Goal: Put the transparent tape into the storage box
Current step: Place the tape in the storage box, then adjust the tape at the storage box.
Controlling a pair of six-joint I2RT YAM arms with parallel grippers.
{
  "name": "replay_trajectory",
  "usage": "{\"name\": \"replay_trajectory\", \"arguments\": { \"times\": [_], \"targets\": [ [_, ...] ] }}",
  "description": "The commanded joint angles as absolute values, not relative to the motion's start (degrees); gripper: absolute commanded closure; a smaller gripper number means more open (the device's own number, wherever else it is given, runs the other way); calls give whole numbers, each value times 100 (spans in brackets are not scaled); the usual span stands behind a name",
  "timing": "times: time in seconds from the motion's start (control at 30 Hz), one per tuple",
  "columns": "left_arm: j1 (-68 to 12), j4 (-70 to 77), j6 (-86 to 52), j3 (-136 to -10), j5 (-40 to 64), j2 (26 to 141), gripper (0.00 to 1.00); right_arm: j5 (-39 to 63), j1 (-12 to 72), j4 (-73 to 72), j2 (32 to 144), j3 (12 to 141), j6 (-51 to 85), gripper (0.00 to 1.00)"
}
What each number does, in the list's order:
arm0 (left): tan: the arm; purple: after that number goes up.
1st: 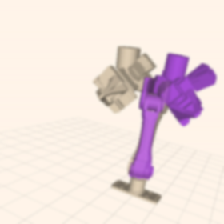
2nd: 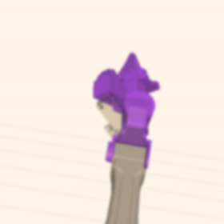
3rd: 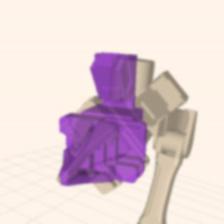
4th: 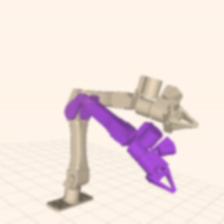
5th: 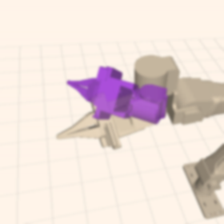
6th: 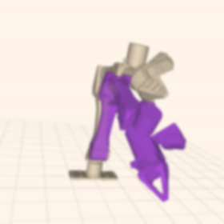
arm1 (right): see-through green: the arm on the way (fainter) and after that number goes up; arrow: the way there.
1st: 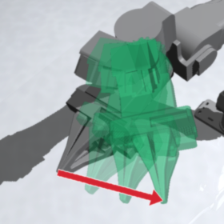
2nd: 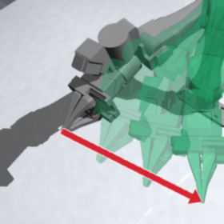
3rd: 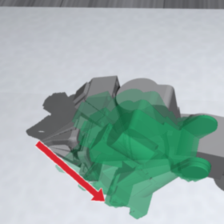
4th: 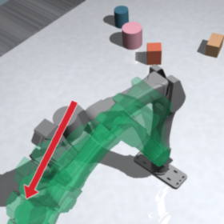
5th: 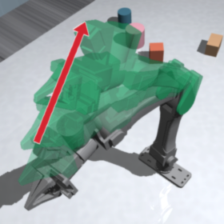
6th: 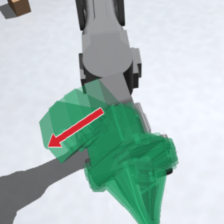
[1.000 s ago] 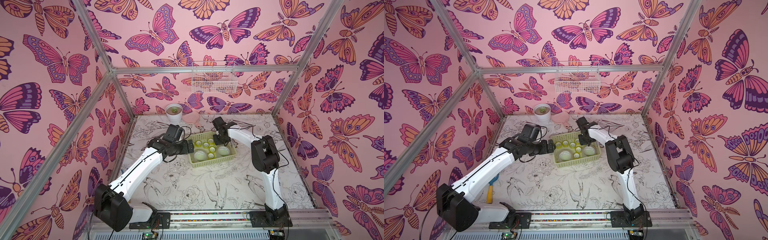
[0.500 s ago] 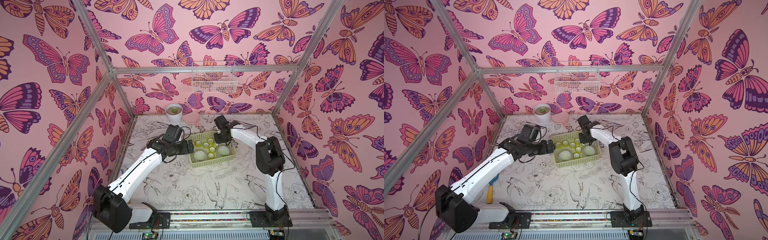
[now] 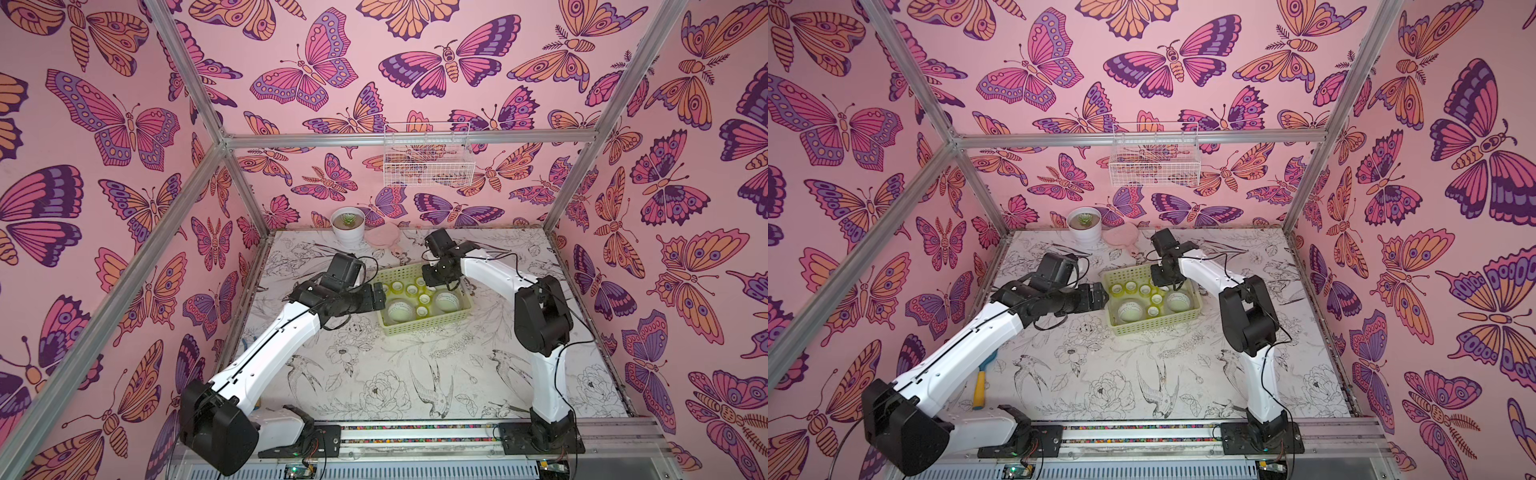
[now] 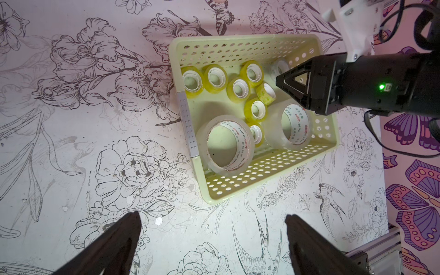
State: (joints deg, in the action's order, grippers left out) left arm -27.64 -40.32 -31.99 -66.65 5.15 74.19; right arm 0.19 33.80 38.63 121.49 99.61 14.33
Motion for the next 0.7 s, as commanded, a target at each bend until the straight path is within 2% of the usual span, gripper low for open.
{"name": "replay_trajectory", "arguments": {
  "times": [0.0, 0.2, 0.43, 0.67],
  "targets": [
    [-2711, -4017, -3234, -6565, 538, 7348, 0, 68, 3432, 4078, 12422, 10007, 1472, 67],
    [-2712, -4017, -3234, -6530, 536, 7137, 0, -35, 3432, 4207, 12599, 10006, 1369, 68],
    [-2707, -4020, -3223, -6548, 518, 7128, 0, -660, 3421, 4327, 12691, 10189, 1344, 71],
    [-2707, -4025, -3205, -6557, 519, 7137, 0, -548, 3415, 4396, 12843, 10502, 1302, 71]
  ]
}}
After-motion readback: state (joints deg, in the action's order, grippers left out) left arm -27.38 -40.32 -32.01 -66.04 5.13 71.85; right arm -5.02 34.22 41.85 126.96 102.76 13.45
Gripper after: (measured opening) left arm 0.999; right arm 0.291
